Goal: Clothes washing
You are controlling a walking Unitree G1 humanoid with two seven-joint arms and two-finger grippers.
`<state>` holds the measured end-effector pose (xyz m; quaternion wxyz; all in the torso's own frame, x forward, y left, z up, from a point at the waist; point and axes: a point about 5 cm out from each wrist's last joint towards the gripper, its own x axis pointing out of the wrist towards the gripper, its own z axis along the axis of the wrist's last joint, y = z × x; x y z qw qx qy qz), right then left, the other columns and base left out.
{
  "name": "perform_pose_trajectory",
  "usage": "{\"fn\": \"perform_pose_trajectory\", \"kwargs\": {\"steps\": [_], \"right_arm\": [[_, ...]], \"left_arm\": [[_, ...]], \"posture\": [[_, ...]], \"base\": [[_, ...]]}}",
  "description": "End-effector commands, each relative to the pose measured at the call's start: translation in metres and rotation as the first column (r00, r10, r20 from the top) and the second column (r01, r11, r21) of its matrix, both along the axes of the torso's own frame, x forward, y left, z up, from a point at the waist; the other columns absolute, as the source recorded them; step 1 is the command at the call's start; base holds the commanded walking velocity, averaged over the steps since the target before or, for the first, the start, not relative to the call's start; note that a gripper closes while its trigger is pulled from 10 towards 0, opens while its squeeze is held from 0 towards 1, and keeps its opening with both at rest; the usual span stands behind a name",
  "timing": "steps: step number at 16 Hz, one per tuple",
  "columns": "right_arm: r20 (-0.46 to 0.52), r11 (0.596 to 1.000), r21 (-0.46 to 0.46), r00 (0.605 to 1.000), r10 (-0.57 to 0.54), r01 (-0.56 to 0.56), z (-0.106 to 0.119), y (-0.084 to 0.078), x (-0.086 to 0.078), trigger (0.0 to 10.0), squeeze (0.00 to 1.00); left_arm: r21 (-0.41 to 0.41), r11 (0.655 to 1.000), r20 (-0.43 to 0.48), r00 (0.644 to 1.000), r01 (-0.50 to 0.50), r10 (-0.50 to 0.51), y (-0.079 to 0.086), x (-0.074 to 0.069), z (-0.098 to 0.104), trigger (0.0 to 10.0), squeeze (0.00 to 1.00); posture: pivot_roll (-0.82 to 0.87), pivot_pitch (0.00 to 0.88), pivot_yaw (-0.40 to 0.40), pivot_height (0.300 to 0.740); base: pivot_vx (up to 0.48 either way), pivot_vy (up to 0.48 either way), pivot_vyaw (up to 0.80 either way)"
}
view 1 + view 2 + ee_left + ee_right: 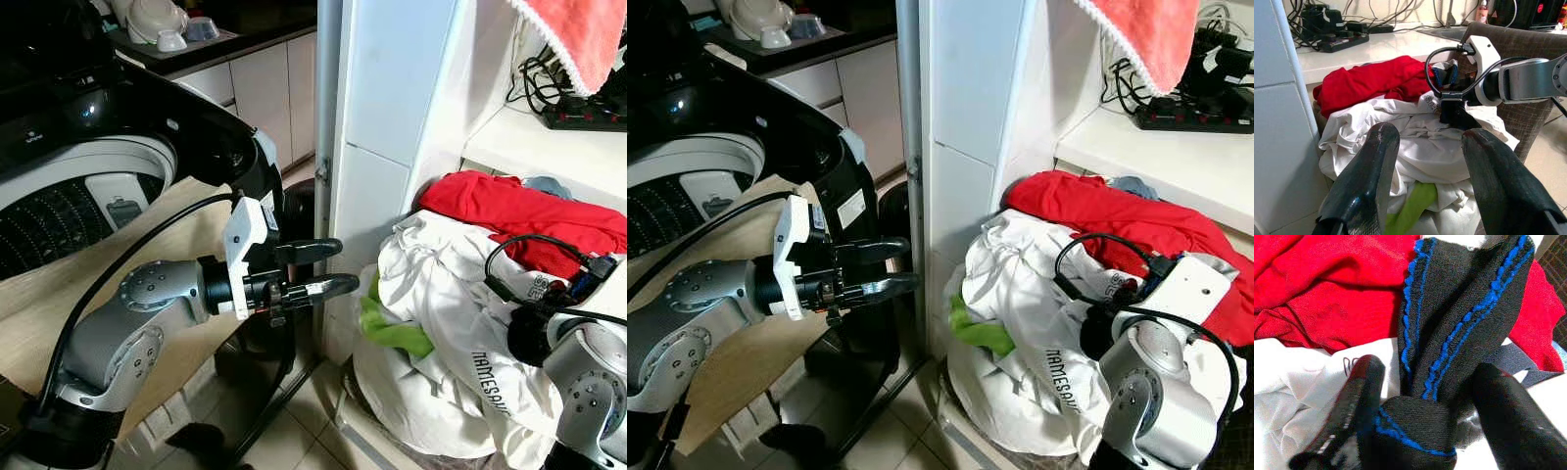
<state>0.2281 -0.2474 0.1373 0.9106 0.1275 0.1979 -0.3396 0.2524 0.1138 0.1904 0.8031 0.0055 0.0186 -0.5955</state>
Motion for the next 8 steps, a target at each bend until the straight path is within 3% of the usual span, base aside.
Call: {"fn": "perform_pose_trajectory", "kwargs": {"steps": [1, 8], "right_arm": [[0.001, 1.000, 0.021, 1.000, 0.004, -0.004, -0.0011, 0.0013, 0.0019, 0.0, 0.00], [0.003, 1.000, 0.026, 1.000, 0.000, 0.000, -0.0023, 0.0018, 0.0013, 0.0, 0.00]], "left_arm": [[0.011, 1.000, 0.010, 1.000, 0.004, -0.005, -0.0007, -0.0002, 0.0021, 10.0, 0.00], [0.012, 1.000, 0.003, 1.000, 0.007, -0.007, -0.0007, -0.0006, 0.0009, 10.0, 0.00]], "posture": [[-0.11, 0.000, 0.028, 0.740], [-0.11, 0.000, 0.029, 0.740]], "base": [[0.000, 0.000, 0.00], [0.000, 0.000, 0.00]]}}
